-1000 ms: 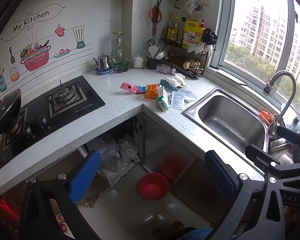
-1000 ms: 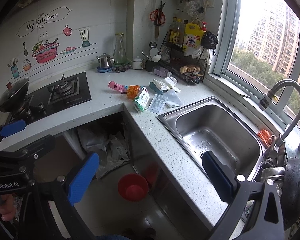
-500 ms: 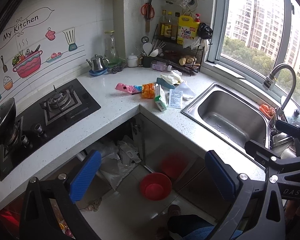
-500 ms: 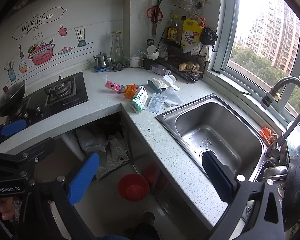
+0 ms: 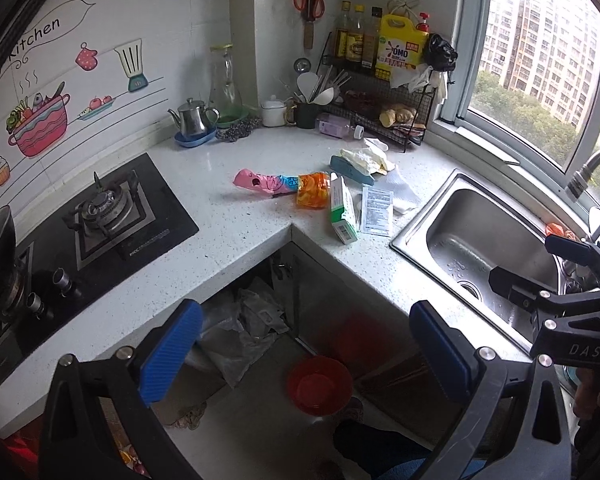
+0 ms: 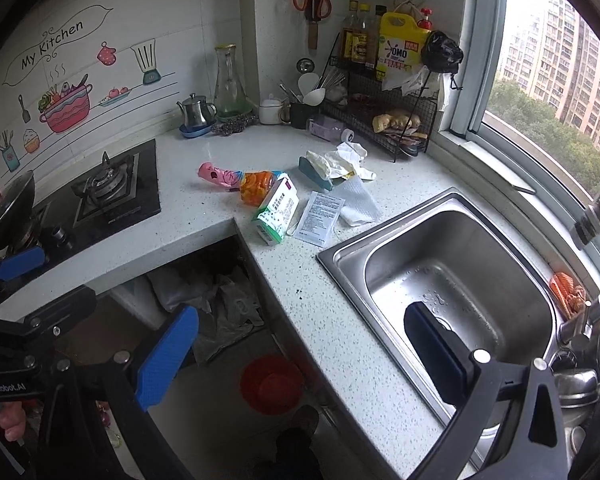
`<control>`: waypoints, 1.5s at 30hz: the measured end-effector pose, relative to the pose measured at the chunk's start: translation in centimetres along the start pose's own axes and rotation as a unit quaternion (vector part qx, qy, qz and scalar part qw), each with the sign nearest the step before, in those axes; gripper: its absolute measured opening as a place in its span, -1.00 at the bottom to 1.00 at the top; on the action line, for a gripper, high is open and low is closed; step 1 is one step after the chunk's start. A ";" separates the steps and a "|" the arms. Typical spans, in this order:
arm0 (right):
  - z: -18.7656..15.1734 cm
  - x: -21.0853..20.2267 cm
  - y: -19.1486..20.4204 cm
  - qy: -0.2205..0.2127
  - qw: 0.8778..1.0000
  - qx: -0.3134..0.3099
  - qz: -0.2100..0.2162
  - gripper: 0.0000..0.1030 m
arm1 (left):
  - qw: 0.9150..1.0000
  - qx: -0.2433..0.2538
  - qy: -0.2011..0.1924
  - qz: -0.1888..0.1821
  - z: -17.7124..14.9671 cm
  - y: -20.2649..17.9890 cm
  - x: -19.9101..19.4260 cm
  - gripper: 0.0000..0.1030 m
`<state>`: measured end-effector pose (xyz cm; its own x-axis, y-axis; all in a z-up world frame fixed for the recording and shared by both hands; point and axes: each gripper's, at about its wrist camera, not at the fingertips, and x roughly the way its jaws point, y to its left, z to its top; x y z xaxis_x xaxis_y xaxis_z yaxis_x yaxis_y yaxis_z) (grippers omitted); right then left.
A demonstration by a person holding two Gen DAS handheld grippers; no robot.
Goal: Collect trash
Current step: 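Reach to the white-green medicine box and close the right gripper on it, then grasp the orange plastic jar with the left gripper while the right gripper holds the box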
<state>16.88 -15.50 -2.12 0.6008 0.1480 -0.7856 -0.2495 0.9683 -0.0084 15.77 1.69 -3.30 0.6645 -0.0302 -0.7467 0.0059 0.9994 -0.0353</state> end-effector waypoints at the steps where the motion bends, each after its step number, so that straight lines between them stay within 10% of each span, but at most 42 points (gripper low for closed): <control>1: 0.9 1.3 -0.1 0.008 1.000 -0.002 0.005 1.00 | 1.000 -0.004 0.006 0.001 0.7 0.3 1.1 1.00; 15: 10.1 14.9 0.4 0.106 0.993 -0.007 0.061 1.00 | 0.996 -0.023 0.083 0.030 10.3 4.0 14.6 1.00; 29: 12.0 26.3 3.6 0.218 0.975 0.030 -0.028 0.77 | 0.982 0.054 0.176 -0.050 13.8 8.3 27.7 1.00; 39: 11.0 27.7 3.9 0.251 0.963 0.055 -0.075 -0.51 | 0.970 0.096 0.190 -0.114 15.1 7.9 30.1 1.00; 45: 11.8 26.1 2.6 0.225 0.967 0.094 -0.067 -0.57 | 0.966 0.121 0.187 -0.131 16.3 6.3 30.8 0.99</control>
<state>40.85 -6.71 -15.37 0.2163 -0.0432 -0.9754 -0.0241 0.9985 -0.0496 48.50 7.32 -15.71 0.3000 -0.2419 -0.9228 0.3415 0.9304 -0.1329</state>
